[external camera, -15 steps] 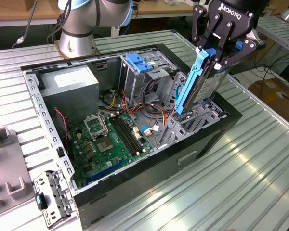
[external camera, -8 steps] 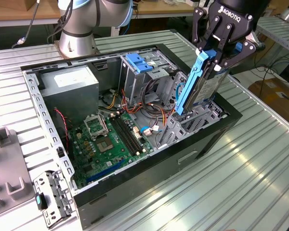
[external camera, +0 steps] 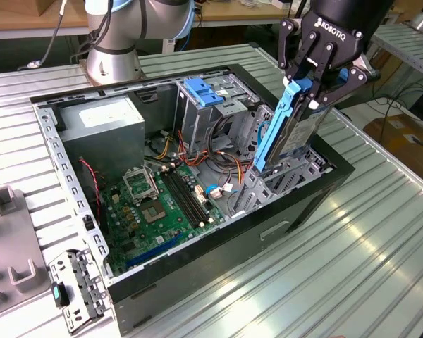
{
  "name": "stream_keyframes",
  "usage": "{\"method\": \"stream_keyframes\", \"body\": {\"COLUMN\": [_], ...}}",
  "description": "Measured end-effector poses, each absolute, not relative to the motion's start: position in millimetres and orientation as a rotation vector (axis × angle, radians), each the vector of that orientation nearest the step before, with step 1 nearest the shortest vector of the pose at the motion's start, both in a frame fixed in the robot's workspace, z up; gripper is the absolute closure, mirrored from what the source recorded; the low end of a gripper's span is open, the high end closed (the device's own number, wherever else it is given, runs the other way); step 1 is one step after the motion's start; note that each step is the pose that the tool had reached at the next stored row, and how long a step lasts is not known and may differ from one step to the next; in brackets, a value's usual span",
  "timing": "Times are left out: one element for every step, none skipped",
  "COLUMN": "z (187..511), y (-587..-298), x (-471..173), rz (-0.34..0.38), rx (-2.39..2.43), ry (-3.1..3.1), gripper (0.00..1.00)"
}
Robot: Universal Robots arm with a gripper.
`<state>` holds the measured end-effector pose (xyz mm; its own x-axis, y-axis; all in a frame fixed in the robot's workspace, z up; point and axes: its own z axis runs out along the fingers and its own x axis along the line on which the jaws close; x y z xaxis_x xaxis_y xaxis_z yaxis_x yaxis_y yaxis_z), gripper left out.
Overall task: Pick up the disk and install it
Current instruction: 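Insert the disk into the insertion slot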
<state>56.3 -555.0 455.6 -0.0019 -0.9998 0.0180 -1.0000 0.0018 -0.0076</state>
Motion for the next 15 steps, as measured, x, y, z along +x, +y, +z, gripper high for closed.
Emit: {"method": "stream_keyframes", "body": {"z": [454.9,453.9,453.0,451.9,451.1,450.5,450.1,449.5,448.9,448.2,447.4,446.5,445.7,444.9,444.3], "y": [-555.0,-554.9,-554.9,-554.9,-554.8,-554.8,-554.8,-554.8,-554.8,-554.8,-554.8,-554.8,-554.8,-554.8,-554.9], "x": [56.9,57.2,57.3,57.6,57.7,57.9,58.4,58.7,59.3,59.6,59.7,59.7,59.7,59.7,59.7], "rz": [0.028,0.027,0.027,0.026,0.026,0.025,0.025,0.025,0.025,0.025,0.025,0.025,0.025,0.025,0.025], "rx": [2.214,2.213,2.213,2.213,2.213,2.212,2.213,2.212,2.213,2.213,2.212,2.212,2.212,2.212,2.212], "ry": [-2.218,-2.217,-2.217,-2.217,-2.217,-2.217,-2.217,-2.217,-2.217,-2.217,-2.217,-2.217,-2.217,-2.217,-2.217], "gripper": [0.63,0.63,0.63,0.63,0.63,0.63,0.63,0.63,0.63,0.63,0.63,0.63,0.63,0.63,0.63]}}
